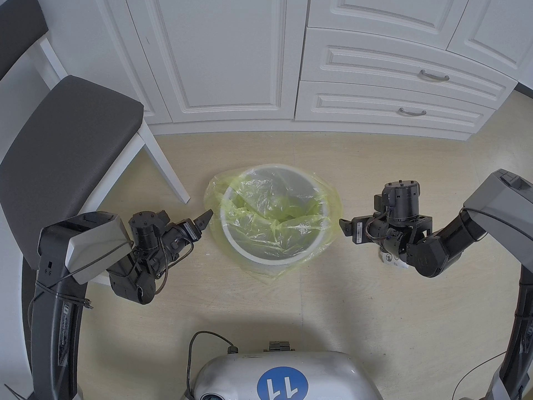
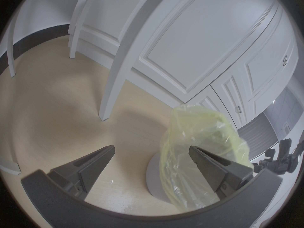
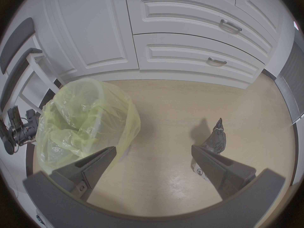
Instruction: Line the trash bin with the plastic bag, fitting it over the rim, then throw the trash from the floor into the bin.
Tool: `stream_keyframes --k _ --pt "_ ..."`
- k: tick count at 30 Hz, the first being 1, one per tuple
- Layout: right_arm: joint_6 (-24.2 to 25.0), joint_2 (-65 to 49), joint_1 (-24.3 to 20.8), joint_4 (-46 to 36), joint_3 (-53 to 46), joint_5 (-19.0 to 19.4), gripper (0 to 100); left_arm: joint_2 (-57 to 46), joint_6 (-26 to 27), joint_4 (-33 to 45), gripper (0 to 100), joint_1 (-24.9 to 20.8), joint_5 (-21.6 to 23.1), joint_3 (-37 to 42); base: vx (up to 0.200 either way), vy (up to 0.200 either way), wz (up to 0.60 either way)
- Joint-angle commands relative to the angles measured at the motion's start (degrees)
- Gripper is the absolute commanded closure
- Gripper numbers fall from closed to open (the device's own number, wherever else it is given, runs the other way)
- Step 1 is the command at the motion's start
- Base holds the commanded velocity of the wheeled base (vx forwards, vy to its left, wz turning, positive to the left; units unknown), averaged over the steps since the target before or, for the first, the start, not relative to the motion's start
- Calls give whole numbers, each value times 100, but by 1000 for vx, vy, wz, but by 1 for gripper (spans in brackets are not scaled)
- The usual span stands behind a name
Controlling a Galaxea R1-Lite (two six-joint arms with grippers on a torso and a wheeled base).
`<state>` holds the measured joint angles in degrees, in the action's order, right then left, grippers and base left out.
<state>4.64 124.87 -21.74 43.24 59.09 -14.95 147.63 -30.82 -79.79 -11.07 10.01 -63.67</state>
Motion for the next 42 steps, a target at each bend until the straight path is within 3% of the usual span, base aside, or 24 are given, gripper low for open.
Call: stream_keyframes --k 1,10,22,34,38,42 --pt "1 266 -6 18 138 9 0 -428 6 16 0 26 10 197 0 0 0" --pt "160 1277 -270 281 463 -26 0 -173 6 -2 0 -44 -8 153 0 0 0" --pt "397 1971 -156 246 1035 9 0 3 173 -19 0 -80 -34 118 0 0 0" --pt "283 785 -41 141 358 123 0 -419 480 7 0 17 -34 417 0 0 0" --pt "142 -15 214 44 -38 501 0 -639 797 -204 0 -168 -289 1182 0 0 0" --pt "142 -428 460 -167 -64 844 0 -656 1025 -406 0 -273 -412 1366 0 0 0"
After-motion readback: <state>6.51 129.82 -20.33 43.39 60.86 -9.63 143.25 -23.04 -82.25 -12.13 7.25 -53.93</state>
